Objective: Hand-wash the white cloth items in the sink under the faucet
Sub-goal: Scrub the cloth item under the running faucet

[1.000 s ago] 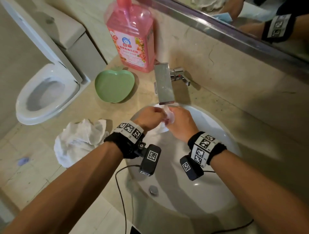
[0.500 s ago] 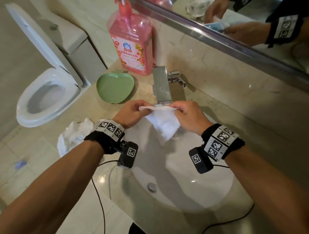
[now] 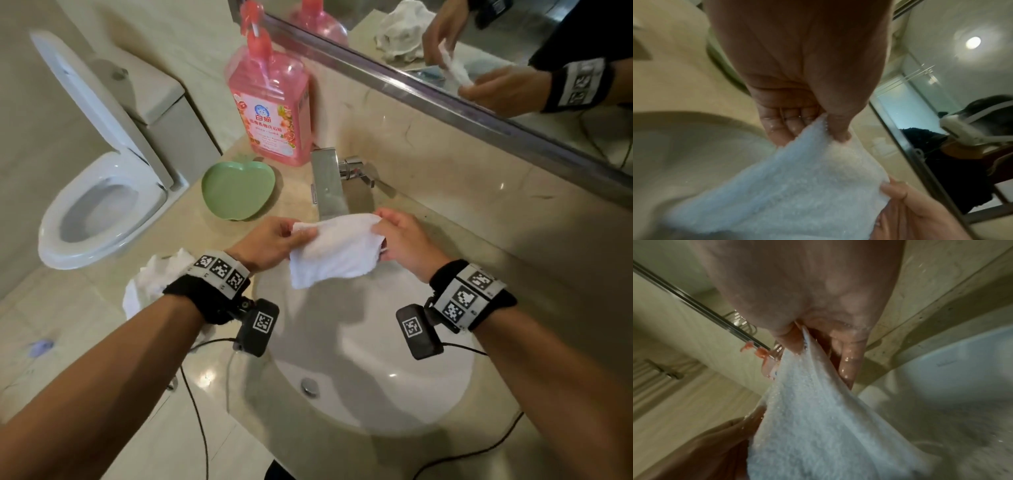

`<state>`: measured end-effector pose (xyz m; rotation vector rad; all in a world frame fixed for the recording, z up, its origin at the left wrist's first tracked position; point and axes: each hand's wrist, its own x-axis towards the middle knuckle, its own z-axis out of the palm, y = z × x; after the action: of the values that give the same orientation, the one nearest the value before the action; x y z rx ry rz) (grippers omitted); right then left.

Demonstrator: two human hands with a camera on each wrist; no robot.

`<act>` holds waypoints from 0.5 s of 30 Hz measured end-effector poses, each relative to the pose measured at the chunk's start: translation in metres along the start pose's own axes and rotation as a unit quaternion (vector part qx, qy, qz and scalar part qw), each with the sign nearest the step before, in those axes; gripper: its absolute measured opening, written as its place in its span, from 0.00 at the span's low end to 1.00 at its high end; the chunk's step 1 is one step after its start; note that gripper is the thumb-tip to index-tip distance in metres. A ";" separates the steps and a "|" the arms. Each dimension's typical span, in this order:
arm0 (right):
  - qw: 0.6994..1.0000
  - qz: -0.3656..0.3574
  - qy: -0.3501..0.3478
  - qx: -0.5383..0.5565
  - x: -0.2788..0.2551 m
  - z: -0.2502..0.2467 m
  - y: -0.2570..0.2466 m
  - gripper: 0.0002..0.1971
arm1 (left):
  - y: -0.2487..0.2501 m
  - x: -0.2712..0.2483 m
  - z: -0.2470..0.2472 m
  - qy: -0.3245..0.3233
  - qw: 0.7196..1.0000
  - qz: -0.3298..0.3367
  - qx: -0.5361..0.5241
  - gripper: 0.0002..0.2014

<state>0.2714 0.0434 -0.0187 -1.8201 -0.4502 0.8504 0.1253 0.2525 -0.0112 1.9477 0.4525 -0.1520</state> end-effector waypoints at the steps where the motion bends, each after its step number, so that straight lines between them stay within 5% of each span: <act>1: 0.999 -0.004 -0.006 -0.040 0.003 0.002 0.010 0.08 | -0.008 0.003 0.009 0.000 1.000 -0.022 -0.003 0.19; 6: 0.988 0.013 0.019 -0.151 0.015 0.001 0.044 0.08 | -0.022 0.028 0.053 -0.007 0.993 -0.096 0.065 0.28; 10: 0.993 0.066 0.037 -0.087 0.027 -0.004 0.047 0.11 | -0.014 0.053 0.066 0.066 0.995 -0.078 -0.011 0.21; 12: 0.995 0.087 0.019 -0.053 0.030 -0.007 0.048 0.21 | -0.012 0.061 0.064 0.069 0.992 -0.069 -0.081 0.15; 15: 0.989 0.095 -0.038 -0.110 0.035 -0.013 0.054 0.28 | -0.017 0.068 0.050 0.077 0.993 -0.068 -0.055 0.12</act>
<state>0.3001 0.0363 -0.0773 -2.0628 -0.4374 1.0356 0.1867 0.2301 -0.0677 1.8284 0.6829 -0.0624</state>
